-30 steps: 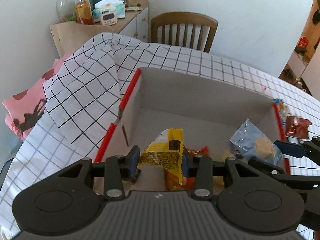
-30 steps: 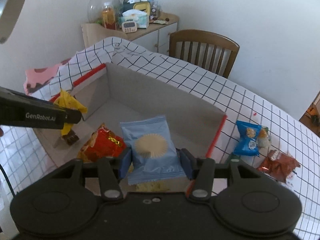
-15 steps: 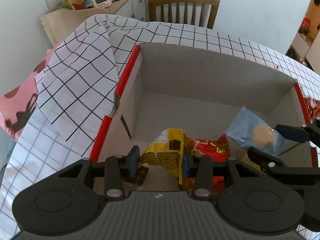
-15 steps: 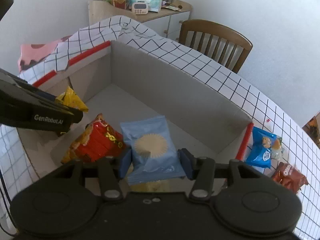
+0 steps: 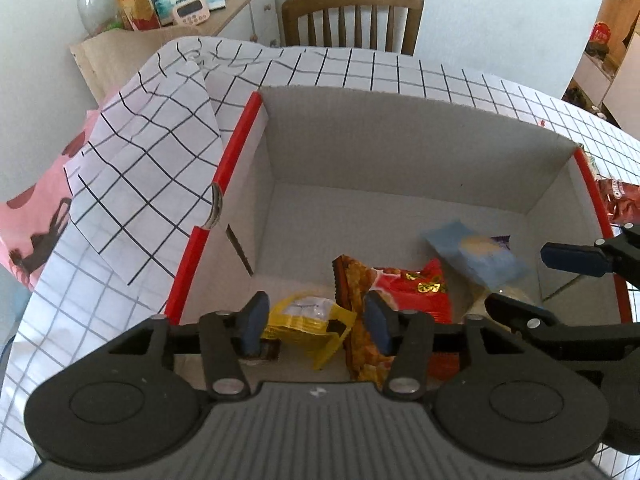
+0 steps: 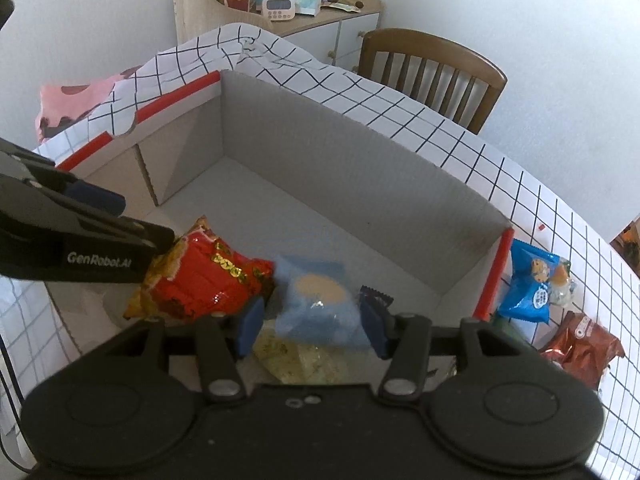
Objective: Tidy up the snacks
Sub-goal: 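Open both tools to drop the two snacks into the box, then move both tools back toward the brown Oreo bag and white milk bag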
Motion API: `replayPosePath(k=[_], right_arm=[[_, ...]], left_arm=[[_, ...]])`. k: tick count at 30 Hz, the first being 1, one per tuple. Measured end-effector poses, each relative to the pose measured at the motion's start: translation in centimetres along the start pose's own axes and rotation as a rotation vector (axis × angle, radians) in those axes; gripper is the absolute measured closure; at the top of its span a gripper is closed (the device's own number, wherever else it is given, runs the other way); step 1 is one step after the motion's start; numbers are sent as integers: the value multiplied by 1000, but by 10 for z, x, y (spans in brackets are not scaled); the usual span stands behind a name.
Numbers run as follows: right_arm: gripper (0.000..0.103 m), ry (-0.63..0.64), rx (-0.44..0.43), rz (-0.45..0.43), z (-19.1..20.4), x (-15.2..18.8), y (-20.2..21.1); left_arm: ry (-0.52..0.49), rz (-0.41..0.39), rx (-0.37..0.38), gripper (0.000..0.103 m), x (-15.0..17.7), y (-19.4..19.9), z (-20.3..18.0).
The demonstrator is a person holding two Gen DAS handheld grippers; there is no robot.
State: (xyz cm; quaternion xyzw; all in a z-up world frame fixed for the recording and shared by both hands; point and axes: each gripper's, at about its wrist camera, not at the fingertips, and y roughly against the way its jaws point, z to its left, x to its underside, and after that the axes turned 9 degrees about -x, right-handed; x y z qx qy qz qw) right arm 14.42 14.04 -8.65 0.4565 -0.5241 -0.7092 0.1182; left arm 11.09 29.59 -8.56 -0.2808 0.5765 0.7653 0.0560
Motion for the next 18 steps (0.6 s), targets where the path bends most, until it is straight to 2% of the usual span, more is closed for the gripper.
replayPosePath(k=[18], right_arm=[[21,-56,-17,-149,-4,17,68]], left_arm=[[50,-150,44,33,11,64,-5]])
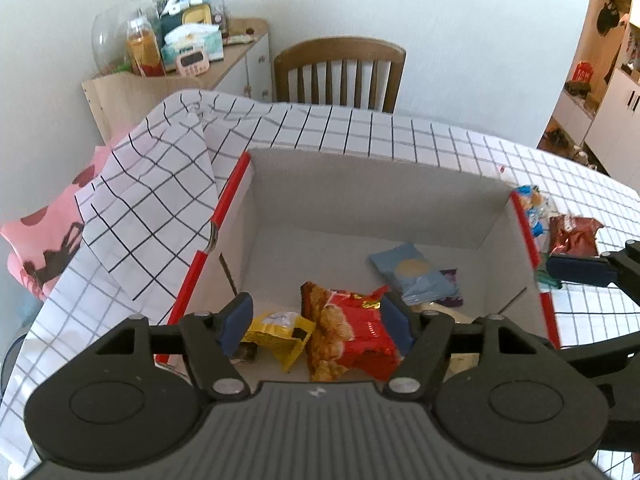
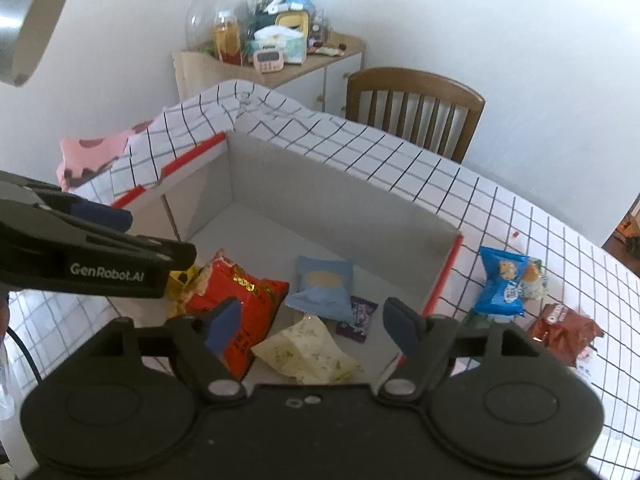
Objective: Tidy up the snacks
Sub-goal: 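Move both tools back toward the brown Oreo bag and white milk bag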
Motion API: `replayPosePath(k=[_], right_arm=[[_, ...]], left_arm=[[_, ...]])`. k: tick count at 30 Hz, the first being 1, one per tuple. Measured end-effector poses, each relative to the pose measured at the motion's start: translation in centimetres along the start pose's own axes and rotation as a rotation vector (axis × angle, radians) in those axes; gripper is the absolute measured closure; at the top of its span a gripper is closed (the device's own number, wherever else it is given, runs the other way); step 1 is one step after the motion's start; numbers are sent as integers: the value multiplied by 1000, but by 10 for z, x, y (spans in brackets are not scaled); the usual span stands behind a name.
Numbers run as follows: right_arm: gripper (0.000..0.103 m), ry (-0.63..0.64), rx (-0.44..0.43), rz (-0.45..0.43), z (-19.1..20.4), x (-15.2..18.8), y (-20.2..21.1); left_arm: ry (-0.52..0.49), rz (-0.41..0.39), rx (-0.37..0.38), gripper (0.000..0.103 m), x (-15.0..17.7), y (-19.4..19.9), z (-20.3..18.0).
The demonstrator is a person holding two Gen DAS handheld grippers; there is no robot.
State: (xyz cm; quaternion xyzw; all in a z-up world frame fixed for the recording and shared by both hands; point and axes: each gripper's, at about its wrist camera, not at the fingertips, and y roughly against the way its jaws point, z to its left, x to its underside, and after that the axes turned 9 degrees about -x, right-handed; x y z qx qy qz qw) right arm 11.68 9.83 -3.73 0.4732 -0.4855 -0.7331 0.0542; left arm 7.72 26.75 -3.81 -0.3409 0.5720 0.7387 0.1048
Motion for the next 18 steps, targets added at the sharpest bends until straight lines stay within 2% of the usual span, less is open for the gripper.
replayPosePath(k=[8,13,18], right_arm=[[6,-31,10,-81,-9,9,34],[3,-78,-12,-136,-23,20,58],[1,-124,-8,-174,-40,33,79]], left_arm=[[17,-52,38,33,3,28,-11],[18,-92,81,26,6,49,-26],[19,-126,124,25,7,67,-49]])
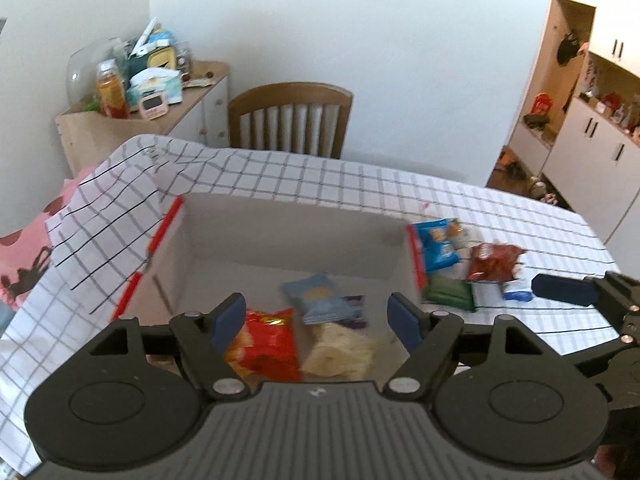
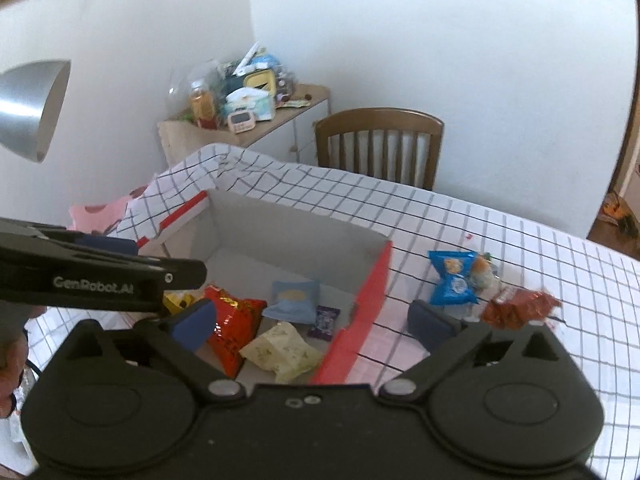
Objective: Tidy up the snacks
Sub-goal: 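Move both tools back toward the brown Oreo bag and white milk bag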
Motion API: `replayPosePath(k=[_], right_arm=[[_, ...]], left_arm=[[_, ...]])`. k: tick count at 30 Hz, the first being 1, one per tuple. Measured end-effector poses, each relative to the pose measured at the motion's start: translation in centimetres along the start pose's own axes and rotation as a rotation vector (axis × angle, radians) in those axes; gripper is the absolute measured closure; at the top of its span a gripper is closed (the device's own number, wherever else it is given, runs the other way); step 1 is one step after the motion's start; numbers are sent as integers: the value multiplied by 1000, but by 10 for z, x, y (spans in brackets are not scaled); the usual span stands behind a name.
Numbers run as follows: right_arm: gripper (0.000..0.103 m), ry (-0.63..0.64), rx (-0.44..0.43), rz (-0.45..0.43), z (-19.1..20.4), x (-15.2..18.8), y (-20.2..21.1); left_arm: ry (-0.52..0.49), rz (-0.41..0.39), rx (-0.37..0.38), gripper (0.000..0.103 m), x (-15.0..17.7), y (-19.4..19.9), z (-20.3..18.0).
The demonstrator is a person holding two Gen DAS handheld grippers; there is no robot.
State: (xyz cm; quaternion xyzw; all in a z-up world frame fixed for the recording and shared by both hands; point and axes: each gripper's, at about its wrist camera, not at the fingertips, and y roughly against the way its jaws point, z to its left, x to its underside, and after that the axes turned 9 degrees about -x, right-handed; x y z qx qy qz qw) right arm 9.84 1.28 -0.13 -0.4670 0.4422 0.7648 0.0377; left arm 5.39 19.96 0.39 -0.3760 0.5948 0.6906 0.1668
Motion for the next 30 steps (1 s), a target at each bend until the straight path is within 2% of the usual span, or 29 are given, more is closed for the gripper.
replayPosePath(k=[8,10,20,30], right_arm=[[0,-55,40,-43,-44,11,35],[0,-70,50,-46,-58,15,43],[0,-118,114,-20,-132,38,73],[0,-124,163,22,-204,47,71]], left_arm=[[-9,-20,59,21,0,5,-53],[-8,-15,73,16,0,3,-67],[-35,37,132,15,-1,-20,-146],[-83,80,118,15,-11,-63,-216]])
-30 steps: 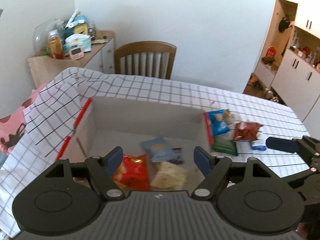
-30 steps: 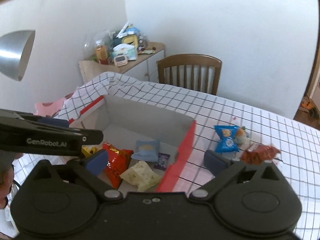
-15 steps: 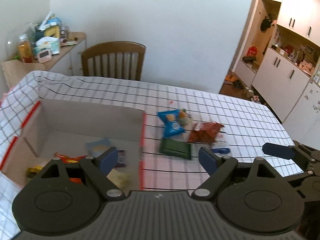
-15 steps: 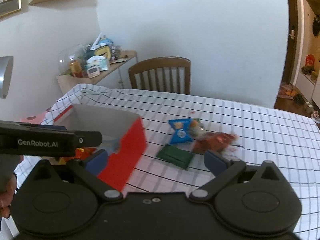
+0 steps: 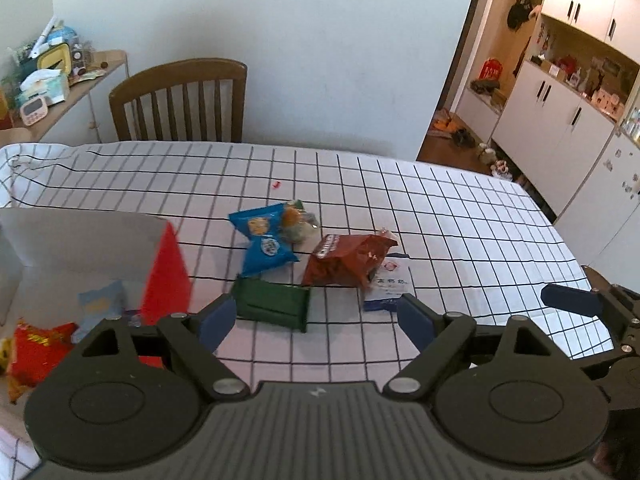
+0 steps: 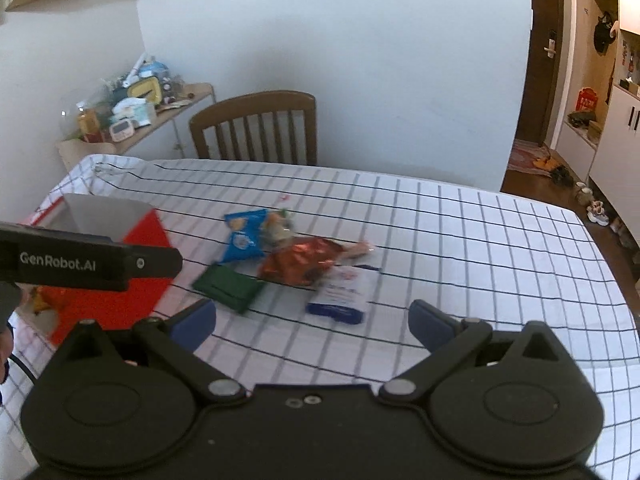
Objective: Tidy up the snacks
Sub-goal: 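Move both tools back toward the brown Oreo bag and white milk bag, then grasp the brown Oreo bag with the left tool while the right tool grasps the white milk bag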
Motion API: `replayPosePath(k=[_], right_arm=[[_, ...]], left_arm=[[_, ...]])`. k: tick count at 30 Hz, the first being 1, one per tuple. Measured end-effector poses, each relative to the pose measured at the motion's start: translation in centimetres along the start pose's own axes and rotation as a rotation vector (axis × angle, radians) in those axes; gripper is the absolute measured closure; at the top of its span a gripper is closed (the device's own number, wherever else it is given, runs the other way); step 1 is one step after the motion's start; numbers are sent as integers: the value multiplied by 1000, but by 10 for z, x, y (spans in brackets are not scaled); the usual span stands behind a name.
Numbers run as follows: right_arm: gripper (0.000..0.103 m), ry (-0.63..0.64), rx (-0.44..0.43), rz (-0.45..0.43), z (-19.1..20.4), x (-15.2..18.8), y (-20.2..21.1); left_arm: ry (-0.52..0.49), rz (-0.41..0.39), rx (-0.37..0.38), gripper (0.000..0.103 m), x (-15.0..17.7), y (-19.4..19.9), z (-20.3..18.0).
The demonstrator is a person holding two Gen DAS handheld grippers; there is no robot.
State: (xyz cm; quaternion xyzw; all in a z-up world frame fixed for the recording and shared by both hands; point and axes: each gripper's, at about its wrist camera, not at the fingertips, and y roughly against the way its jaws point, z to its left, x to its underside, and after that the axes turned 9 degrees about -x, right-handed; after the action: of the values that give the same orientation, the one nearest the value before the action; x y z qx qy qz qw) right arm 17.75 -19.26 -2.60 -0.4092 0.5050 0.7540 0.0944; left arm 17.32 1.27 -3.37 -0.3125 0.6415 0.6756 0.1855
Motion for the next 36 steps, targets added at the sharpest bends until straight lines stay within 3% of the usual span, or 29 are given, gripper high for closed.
replayPosePath(k=[8,20,36], right_arm=[[0,9,-4,68,-40,-2,-36],[3,91,-67,170,-62,-5,-102],[9,115,-101,211,-63,-3,-162]], left_arm=[[-45,27,-40,15,-12,-45,-31],[-126,82,-34,15,-28,-110,-57],[-223,120,-11,19,-32,-169,-72]])
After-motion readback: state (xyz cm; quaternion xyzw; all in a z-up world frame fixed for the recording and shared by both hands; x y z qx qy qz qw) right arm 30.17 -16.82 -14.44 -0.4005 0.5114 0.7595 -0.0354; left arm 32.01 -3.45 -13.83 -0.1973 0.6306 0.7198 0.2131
